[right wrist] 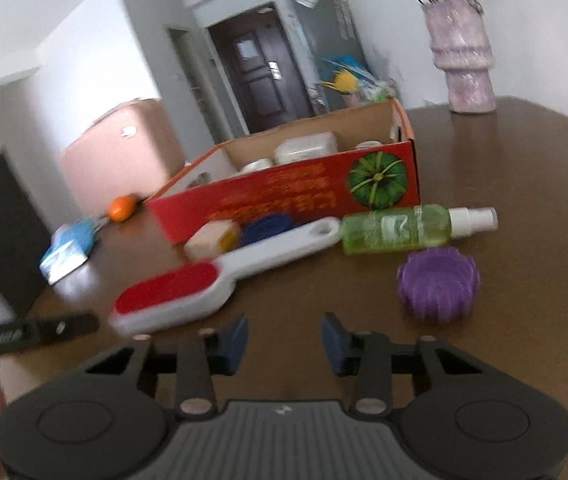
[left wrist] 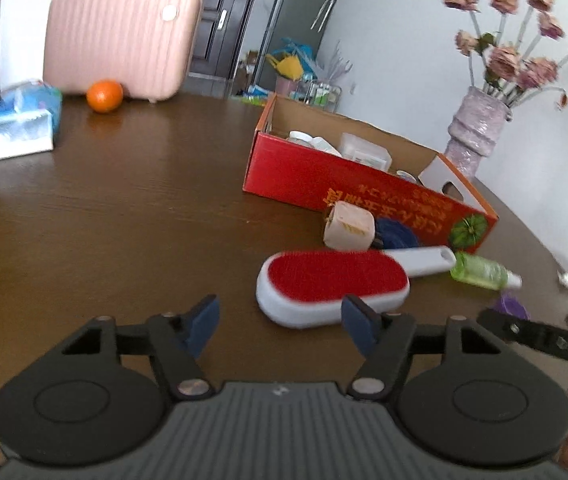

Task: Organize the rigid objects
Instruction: 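Grasp the lint brush head with the left tool while the right tool grasps its handle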

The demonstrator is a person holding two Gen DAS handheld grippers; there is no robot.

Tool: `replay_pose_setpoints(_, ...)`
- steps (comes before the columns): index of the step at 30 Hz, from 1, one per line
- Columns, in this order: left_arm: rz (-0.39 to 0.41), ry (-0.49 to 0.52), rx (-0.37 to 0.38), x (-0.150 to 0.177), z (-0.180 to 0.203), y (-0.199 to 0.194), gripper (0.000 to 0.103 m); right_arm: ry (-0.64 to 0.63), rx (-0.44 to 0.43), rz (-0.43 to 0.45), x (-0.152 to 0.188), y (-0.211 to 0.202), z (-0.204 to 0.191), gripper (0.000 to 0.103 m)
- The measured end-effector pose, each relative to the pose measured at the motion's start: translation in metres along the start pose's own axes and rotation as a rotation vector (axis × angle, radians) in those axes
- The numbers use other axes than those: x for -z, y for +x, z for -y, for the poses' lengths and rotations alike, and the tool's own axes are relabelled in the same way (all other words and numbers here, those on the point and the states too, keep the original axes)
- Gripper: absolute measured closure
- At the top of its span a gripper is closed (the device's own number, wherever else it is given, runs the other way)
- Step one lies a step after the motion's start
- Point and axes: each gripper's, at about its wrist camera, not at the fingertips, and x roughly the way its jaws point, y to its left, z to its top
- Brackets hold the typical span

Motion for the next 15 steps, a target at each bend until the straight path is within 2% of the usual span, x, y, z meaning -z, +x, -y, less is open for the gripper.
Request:
replay_pose_setpoints(5,-0.028,-0.054,0.015,-0.015,-0.008,0.028,0.037,0.086,0.003,0.007,-0.035,0.051,0.017,0.069)
replay_pose_setpoints(7,-0.045,-0.068,0.013,-0.017,-0.011,0.036,0.041,0.115,0.005,0.004,-0.042,0.064,0.021,0.073)
replay_pose_setpoints(12,-0.037,-0.060,0.031,-0.017,-0.016,0.042,0.042,0.151,0.048,0.026,-0.050,0.080,0.033,0.076)
replay_pose_setpoints(15,-0.027,-0.061,0.035,-0.018,-0.018,0.044,0.042,0.138,0.068,0.003,-0.054,0.085,0.038,0.081)
